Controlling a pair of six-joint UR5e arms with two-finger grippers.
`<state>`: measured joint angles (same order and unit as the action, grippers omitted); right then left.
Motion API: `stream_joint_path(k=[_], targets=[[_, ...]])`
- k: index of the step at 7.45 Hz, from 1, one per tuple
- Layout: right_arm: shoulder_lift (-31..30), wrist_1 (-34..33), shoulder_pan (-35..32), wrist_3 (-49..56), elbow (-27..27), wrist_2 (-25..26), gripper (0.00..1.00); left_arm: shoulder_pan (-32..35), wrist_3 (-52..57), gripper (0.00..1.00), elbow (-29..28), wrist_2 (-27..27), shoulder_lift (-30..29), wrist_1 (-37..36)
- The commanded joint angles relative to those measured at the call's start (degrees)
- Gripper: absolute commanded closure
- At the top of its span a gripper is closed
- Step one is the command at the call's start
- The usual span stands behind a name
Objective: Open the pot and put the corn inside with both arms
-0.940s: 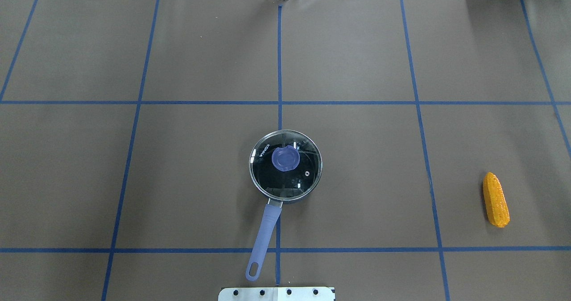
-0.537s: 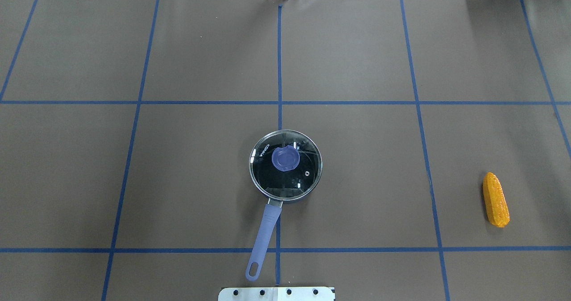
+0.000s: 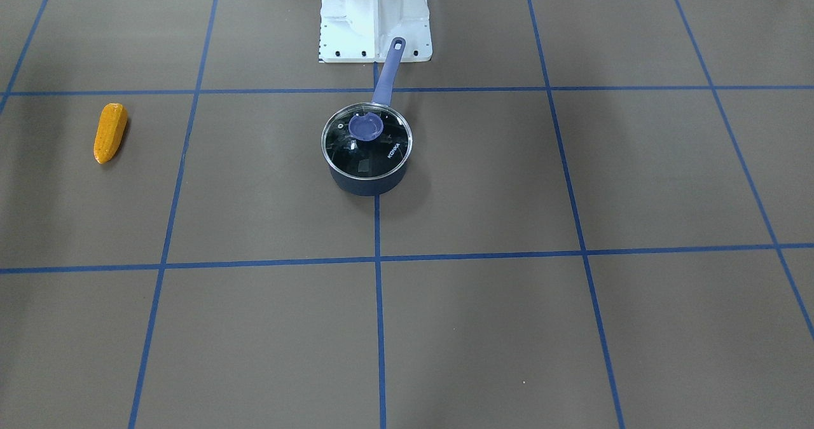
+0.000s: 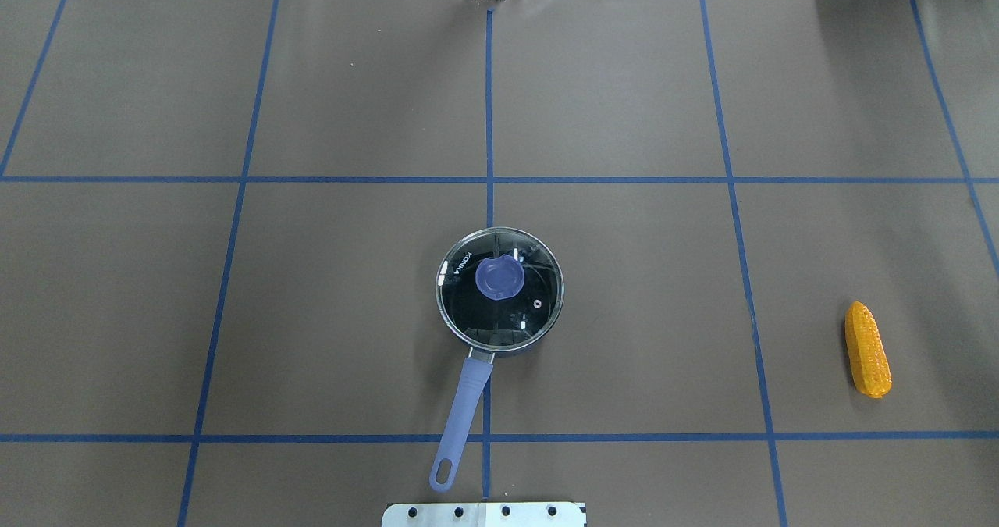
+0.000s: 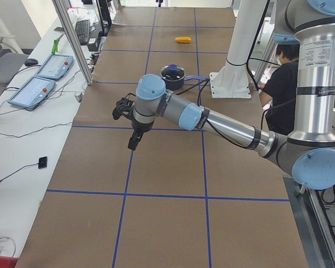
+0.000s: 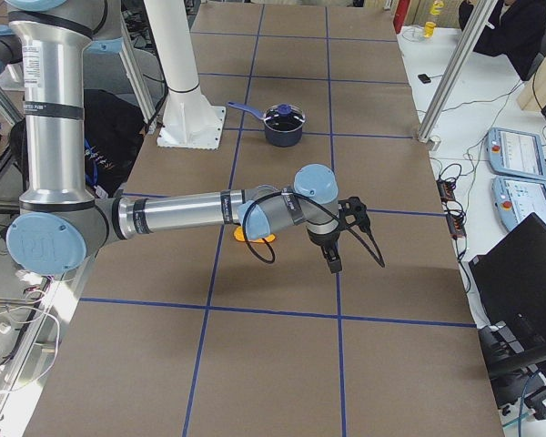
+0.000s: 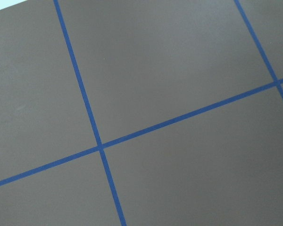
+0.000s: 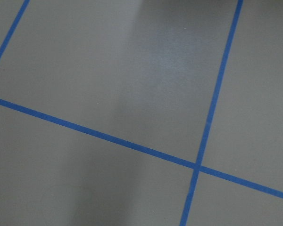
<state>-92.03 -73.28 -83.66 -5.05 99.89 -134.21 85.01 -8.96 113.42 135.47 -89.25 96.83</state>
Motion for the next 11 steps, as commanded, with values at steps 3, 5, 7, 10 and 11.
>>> stream_joint_path(k=[3,5,7,10,11], targets=[[-0.2,1.2,0.4,-1.7,0.0,-0.6,0.00,-21.7,-34.0,0.01,3.9,-5.9,-10.6,0.8],[-0.5,1.2,0.4,-1.7,-0.1,-0.5,0.00,-35.5,-46.8,0.01,3.8,-14.8,-23.4,-8.6],[-0.8,1.2,0.4,-1.7,-0.1,-0.5,0.00,-46.7,-57.9,0.01,1.6,-24.4,-35.6,-18.9],[-0.9,1.2,0.4,-1.8,-0.2,-0.5,0.00,-53.7,-71.9,0.01,-12.5,-28.7,-49.7,-18.8],[-0.9,1.2,0.4,-1.7,-0.3,-0.5,0.00,-55.3,-74.7,0.02,-17.0,-30.1,-53.5,-18.6]])
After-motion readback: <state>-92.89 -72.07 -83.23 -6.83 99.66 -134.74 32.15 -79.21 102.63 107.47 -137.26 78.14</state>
